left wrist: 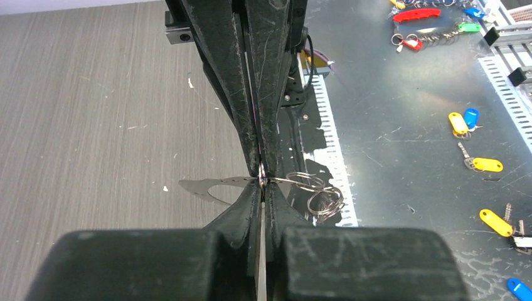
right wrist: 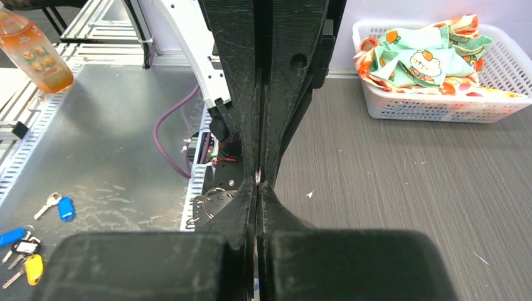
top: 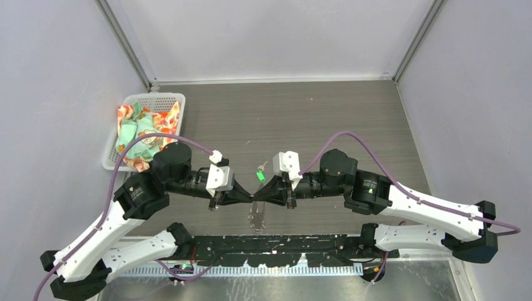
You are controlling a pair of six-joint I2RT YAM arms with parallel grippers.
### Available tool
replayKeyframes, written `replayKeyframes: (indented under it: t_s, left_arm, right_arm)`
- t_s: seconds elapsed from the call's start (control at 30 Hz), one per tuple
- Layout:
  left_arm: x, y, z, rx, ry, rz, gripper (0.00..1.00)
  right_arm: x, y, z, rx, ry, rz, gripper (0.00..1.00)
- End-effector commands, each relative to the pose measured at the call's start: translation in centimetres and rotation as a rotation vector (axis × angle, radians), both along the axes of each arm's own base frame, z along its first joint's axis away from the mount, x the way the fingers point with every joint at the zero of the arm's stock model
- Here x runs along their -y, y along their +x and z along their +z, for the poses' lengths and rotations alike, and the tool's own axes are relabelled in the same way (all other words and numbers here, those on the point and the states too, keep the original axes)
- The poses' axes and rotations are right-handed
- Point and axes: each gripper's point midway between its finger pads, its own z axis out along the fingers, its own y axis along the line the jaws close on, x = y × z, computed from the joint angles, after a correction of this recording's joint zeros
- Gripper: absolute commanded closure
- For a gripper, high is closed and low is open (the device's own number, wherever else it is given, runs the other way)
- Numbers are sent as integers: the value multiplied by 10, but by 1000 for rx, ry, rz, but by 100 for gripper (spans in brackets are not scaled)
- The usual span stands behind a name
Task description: Put the keys on the keyring
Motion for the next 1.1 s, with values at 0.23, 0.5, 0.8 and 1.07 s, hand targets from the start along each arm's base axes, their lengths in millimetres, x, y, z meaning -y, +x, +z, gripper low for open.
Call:
replayKeyframes:
  t_s: [0.23,0.5,0.8,1.07]
  left_arm:
    - [1,21,9,29,-39,126,100]
    - [-3,22,15,192,-67,89,100]
    - [-10,39,12,603,-6,-4,100]
    - [-8,54,13,750,34,12,100]
  right_arm:
    - [3,-3,28,23,109,1,98]
    - [21,7,43,28,152,-93,51]
    - [55,30,56,68,178,-277,40]
    - [56,42,45,68,149,-343,41]
